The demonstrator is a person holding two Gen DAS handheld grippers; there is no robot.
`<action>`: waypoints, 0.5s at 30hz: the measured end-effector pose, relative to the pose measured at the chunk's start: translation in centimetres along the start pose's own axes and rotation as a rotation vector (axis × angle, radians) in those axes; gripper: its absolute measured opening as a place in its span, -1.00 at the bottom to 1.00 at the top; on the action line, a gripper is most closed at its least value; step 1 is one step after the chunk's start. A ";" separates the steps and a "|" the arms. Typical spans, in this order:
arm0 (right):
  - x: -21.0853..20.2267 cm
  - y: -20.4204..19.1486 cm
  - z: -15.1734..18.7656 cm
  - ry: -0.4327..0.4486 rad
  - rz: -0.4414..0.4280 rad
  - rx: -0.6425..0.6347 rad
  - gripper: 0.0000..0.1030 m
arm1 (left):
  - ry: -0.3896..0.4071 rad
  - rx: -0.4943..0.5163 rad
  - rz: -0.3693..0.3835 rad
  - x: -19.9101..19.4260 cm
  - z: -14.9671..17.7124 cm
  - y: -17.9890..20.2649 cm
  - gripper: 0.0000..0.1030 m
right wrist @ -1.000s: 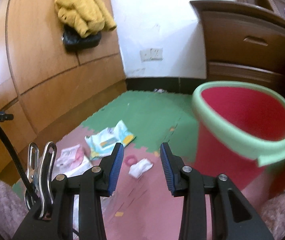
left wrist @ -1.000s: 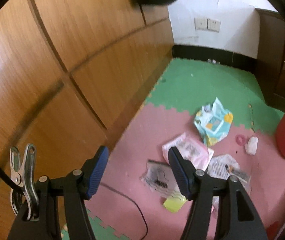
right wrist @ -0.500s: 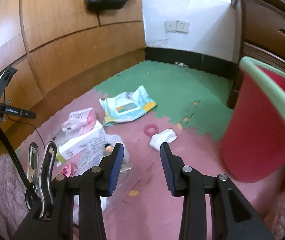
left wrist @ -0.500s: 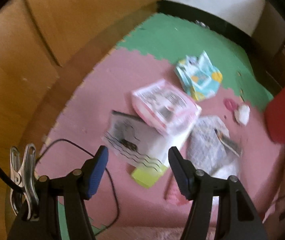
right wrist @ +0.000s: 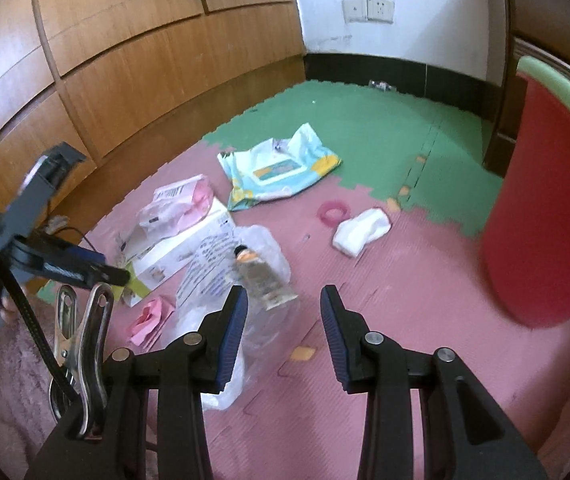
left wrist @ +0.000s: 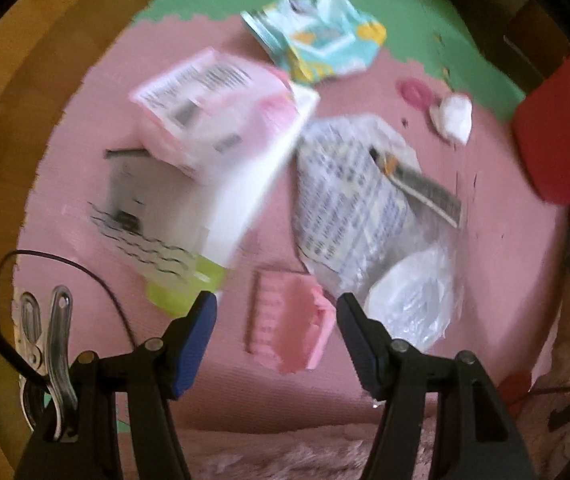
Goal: Collect trash
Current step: 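Move both tools back down to the trash on the mat, then close the left tool on the pink paper while the right tool grasps the cream tube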
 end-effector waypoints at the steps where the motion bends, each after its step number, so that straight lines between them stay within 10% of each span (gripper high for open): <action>1: 0.1 -0.1 0.1 -0.005 0.000 -0.002 -0.25 | -0.023 -0.002 -0.007 0.6 0.3 0.1 0.27; 8: 0.3 -0.6 1.1 -0.030 -0.014 0.010 -0.25 | -0.118 -0.001 -0.129 4.8 1.0 -0.4 0.28; 15: 0.8 -1.3 2.0 -0.063 -0.038 0.018 -0.25 | -0.182 -0.060 -0.099 7.1 2.0 -1.0 0.30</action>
Point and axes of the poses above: each gripper's, at about its wrist camera, not at the fingertips, and x roughly the way its jaws point, y to its right, z to its underside, the point moved 10 cm from there along x, roughly the way its jaws point, and after that the axes turned 14 degrees about z, right-handed, at the moved point
